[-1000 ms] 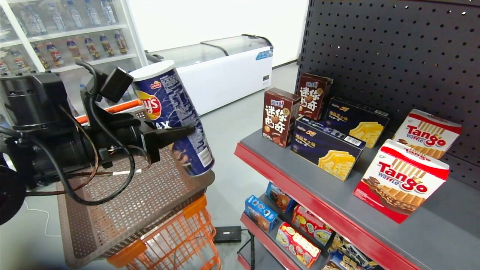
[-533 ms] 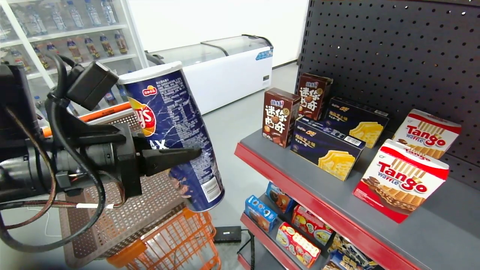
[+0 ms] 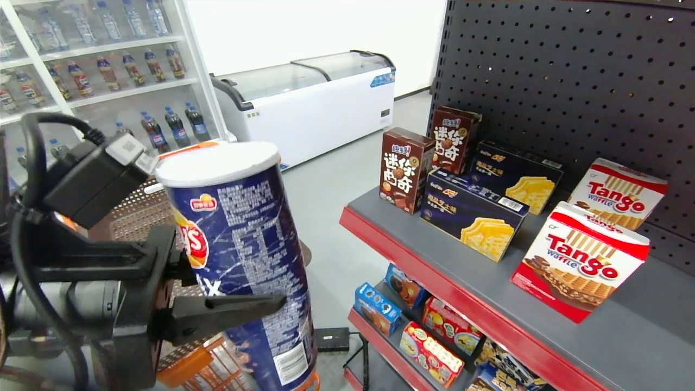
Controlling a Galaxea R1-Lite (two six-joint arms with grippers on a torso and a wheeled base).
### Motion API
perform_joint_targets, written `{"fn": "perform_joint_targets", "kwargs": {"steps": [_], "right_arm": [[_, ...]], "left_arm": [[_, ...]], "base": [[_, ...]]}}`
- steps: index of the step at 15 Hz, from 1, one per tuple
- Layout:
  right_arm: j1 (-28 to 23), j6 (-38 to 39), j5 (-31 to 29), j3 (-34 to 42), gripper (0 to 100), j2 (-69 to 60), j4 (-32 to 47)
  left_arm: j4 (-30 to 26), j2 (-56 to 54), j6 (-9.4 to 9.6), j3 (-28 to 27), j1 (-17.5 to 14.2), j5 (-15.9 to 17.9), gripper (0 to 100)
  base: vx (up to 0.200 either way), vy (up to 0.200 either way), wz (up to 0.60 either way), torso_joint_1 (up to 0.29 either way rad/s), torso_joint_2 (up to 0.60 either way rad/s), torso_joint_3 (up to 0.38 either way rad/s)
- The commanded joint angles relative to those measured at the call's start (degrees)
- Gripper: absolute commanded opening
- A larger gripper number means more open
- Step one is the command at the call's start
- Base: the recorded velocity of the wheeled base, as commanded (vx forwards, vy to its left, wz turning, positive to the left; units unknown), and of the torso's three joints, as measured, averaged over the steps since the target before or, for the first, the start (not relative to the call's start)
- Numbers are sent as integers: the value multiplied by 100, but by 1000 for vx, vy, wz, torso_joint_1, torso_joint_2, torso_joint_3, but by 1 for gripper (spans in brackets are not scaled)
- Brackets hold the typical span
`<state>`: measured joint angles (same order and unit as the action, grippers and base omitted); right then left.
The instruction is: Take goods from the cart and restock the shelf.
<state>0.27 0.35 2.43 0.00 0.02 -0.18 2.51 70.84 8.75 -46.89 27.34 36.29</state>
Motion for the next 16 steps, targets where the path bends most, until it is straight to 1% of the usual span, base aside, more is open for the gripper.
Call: {"fn": "perform_joint_targets", "kwargs": {"steps": [1,3,4,5,7,16], "right_arm": [[0,0,4,0,100,-2,1],[0,0,4,0,100,-2,1],[0,0,4,0,100,-2,1],[0,9,4,0,100,-2,1],[0,0,4,0,100,-2,1],[0,0,4,0,100,-2,1]], "left_arm": [[13,-167,39,171,8,18,0],[4,-176,48,224,25,71,0],[4,-185,65,285,8,168,0],[-5,-220,197,408,-36,203,0],[-14,-264,285,628,-45,212,0],[-5,-264,285,698,-54,212,0]], "base": [[0,0,0,0,0,0],[0,0,0,0,0,0],[0,0,0,0,0,0],[0,0,0,0,0,0],[0,0,0,0,0,0],[0,0,0,0,0,0]]}}
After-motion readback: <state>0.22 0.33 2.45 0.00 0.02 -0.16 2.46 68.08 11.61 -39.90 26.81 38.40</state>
